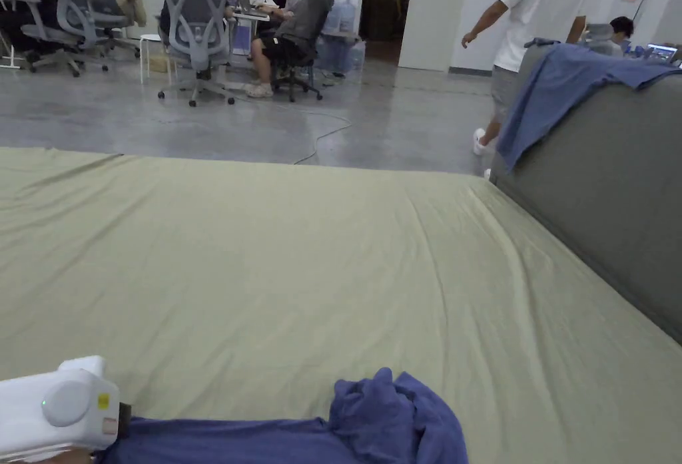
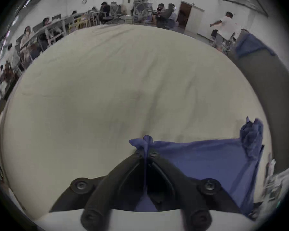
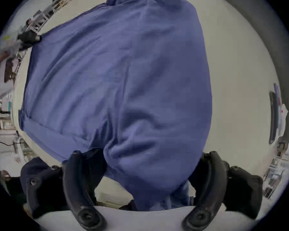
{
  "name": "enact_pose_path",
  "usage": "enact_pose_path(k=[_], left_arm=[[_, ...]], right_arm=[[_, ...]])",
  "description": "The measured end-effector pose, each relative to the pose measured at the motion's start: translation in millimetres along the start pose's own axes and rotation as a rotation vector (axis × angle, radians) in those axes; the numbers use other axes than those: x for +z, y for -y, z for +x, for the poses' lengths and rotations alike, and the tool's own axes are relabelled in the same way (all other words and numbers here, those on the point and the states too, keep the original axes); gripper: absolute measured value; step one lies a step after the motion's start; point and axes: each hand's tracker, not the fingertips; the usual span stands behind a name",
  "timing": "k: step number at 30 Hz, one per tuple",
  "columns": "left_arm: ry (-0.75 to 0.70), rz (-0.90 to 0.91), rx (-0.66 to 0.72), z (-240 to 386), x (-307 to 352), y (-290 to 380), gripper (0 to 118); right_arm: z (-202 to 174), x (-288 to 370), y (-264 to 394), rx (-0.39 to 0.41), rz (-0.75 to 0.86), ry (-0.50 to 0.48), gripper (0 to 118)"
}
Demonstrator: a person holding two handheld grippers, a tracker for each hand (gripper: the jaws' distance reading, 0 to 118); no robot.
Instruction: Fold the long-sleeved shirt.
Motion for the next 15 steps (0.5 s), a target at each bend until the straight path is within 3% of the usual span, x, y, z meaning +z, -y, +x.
enact_pose_path(k=[1, 2, 3, 4, 5, 9, 12, 15], left_arm=[[0.020, 0.001, 0.042, -6, 5, 0, 0], [0.048, 0.006, 0.077, -10, 13, 0, 0], [0.071, 0.024, 0.094, -14, 22, 0, 0], [0.086, 0.035, 0.108, -18, 32, 1, 0], [0.109, 0.047, 0.127, -22, 45, 2, 0], [0.293, 0.110, 0.186, -29, 114, 10, 0], [0.396, 0.151, 0.263, -31, 171, 12, 0], [0.453, 0.229, 0.345, -35, 224, -3, 0]], right_arm=[[-3, 5, 3, 0.026, 0.027, -0.026, 93], [-7, 16, 7, 0.033, 0.094, -0.044, 71], [-6, 27, 11, 0.011, 0.160, -0.070, 35], [0, 38, 17, -0.029, 0.196, -0.163, 7], [5, 51, 24, -0.087, 0.223, -0.188, 7], [8, 114, 46, -0.042, 0.522, -0.127, 7], [21, 169, 48, -0.062, 0.709, -0.198, 7], [39, 223, 31, -0.076, 0.855, -0.210, 7]])
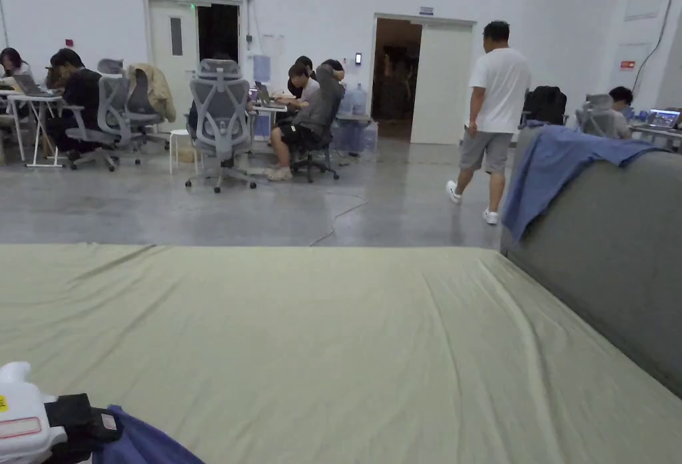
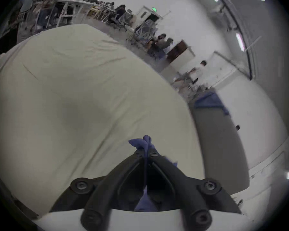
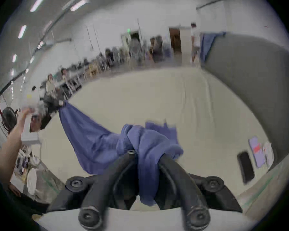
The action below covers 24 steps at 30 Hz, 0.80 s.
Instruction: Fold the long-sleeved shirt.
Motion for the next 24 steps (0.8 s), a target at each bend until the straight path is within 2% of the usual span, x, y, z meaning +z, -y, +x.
enact_pose_path(k=[5, 7, 9, 13, 16, 21, 24], left_arm=[[0.012, 0.148, -0.025, 52, 49, -45, 0], [0.090, 0.184, 0.088, 69, 59, -70, 0], [0.143, 0.219, 0.137, 90, 71, -92, 0], [0.084, 0.331, 0.049, 141, 91, -136, 0], [0.100, 0.396, 0.031, 170, 97, -168, 0], [0.052, 0.449, -0.070, 214, 92, -204, 0], [0.034, 0.464, -0.097, 224, 80, -221, 0]], right_arm=[[5, 15, -105, 0.030, 0.131, 0.015, 7], [8, 18, -152, 0.020, 0.159, 0.034, 7], [10, 19, -200, 0.027, 0.171, 0.059, 7], [17, 12, -293, 0.061, 0.207, 0.115, 7], [14, 7, -346, 0.085, 0.232, 0.163, 7], [3, 5, -403, 0.094, 0.266, 0.175, 7], [0, -7, -425, 0.125, 0.283, 0.234, 7]])
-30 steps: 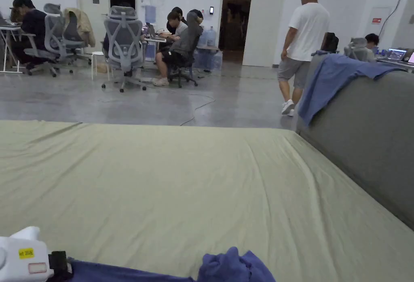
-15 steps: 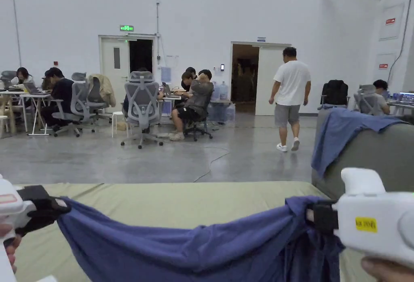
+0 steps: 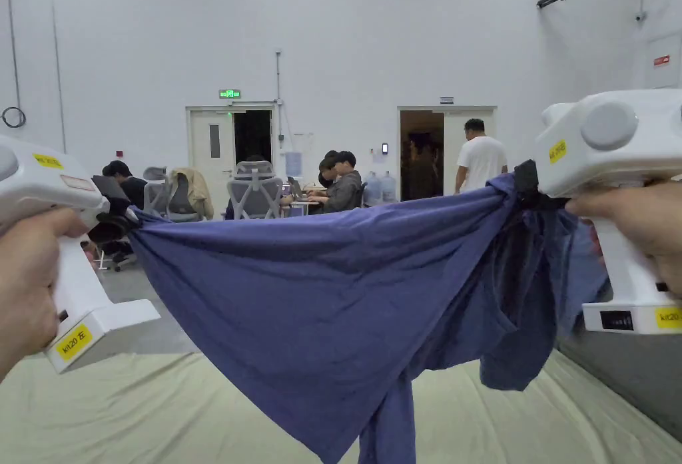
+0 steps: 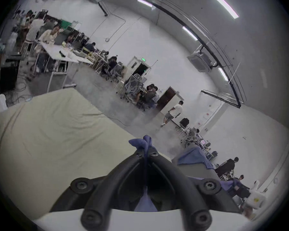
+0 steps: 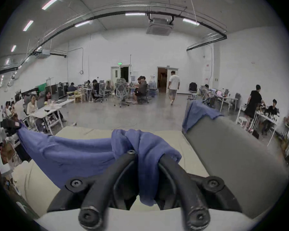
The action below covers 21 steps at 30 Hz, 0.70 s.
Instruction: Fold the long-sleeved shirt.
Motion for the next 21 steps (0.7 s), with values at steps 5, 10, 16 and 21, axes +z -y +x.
enact_pose_path(k=[5, 10, 16, 21], left_arm=[[-0.011, 0.011, -0.032, -7, -32, 8, 0], [-0.103, -0.096, -0.034, -43, -79, 51, 0], [-0.200, -0.249, -0.133, -116, -126, 149, 0], [-0.315, -0.462, -0.127, -200, -131, 251, 0]], right_arm=[[3, -37, 4, -0.006, -0.009, 0.031, 7], [-3, -94, 61, 0.073, -0.138, 0.032, 7], [-12, -155, 193, 0.094, -0.324, -0.010, 7], [-12, -182, 334, 0.086, -0.543, -0.038, 7]])
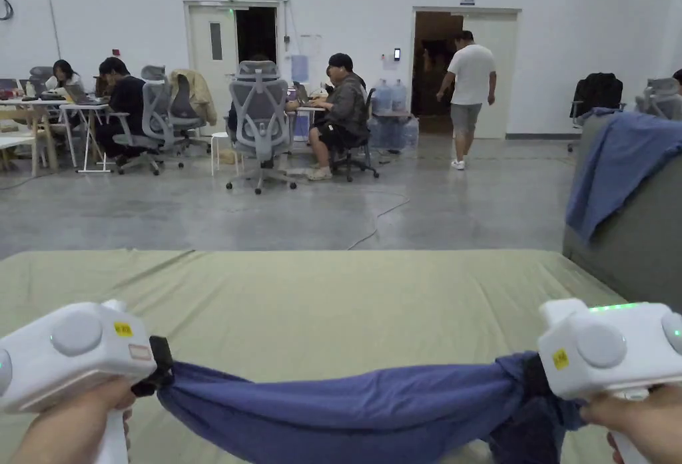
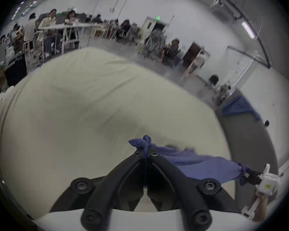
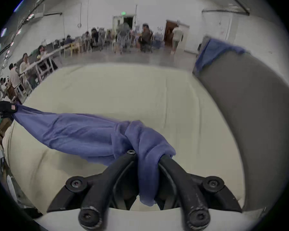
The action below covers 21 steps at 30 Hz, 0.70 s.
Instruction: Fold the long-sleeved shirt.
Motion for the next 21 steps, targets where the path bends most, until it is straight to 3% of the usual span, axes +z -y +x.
enact_pose_path(k=[2, 6, 9, 14, 21], left_arm=[[-0.025, -0.055, -0.012, -23, -12, 36, 0], [0.000, -0.120, -0.038, -63, 1, 86, 0], [0.015, -0.112, -0.066, -82, 29, 117, 0], [-0.014, -0.168, -0.059, -114, 57, 181, 0], [-0.114, -0.297, 0.017, -165, 58, 257, 0]], right_arm=[[0, -15, 44, -0.013, -0.054, -0.025, 7], [-6, -1, 113, 0.131, -0.062, -0.034, 7], [-9, 33, 156, 0.168, -0.063, -0.065, 7], [-19, 55, 234, 0.157, -0.161, -0.103, 7], [-23, 41, 305, 0.068, -0.318, -0.111, 7]])
